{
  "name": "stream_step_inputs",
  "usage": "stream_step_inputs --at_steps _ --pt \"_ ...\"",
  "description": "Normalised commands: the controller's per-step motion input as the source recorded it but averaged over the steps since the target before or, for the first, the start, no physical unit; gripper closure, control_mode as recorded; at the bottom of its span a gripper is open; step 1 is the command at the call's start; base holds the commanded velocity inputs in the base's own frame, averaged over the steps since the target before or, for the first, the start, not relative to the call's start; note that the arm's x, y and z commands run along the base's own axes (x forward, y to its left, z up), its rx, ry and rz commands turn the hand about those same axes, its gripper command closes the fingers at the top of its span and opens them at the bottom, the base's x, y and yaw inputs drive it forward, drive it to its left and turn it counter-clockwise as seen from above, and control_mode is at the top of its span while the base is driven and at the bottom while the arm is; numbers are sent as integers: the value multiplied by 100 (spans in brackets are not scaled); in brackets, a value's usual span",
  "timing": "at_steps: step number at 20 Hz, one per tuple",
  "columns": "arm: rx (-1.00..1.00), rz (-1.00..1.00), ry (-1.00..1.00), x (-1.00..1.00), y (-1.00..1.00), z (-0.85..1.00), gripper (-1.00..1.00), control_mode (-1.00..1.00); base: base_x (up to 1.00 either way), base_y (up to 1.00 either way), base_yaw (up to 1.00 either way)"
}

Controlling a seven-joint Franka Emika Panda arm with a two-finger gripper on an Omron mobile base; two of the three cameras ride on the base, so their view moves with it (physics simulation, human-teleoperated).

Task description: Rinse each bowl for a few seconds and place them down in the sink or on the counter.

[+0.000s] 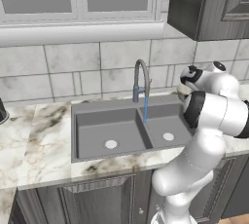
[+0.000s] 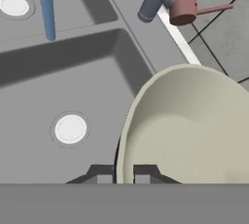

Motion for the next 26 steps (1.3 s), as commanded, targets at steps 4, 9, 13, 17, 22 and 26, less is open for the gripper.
stream_step_inputs --at_steps 4,9,13,17,22,26 --pt "0 0 0 22 -17 0 100 -100 0 0 0" --pt "0 0 -1 14 -20 0 100 -100 0 0 0" --pt "0 0 -2 18 -13 0 100 -100 0 0 0" --pt "0 0 -1 19 -11 0 100 -100 0 0 0" --pt "0 0 0 21 -9 -2 100 -100 0 0 0" --pt "-1 0 -2 21 -13 -2 100 -100 0 0 0"
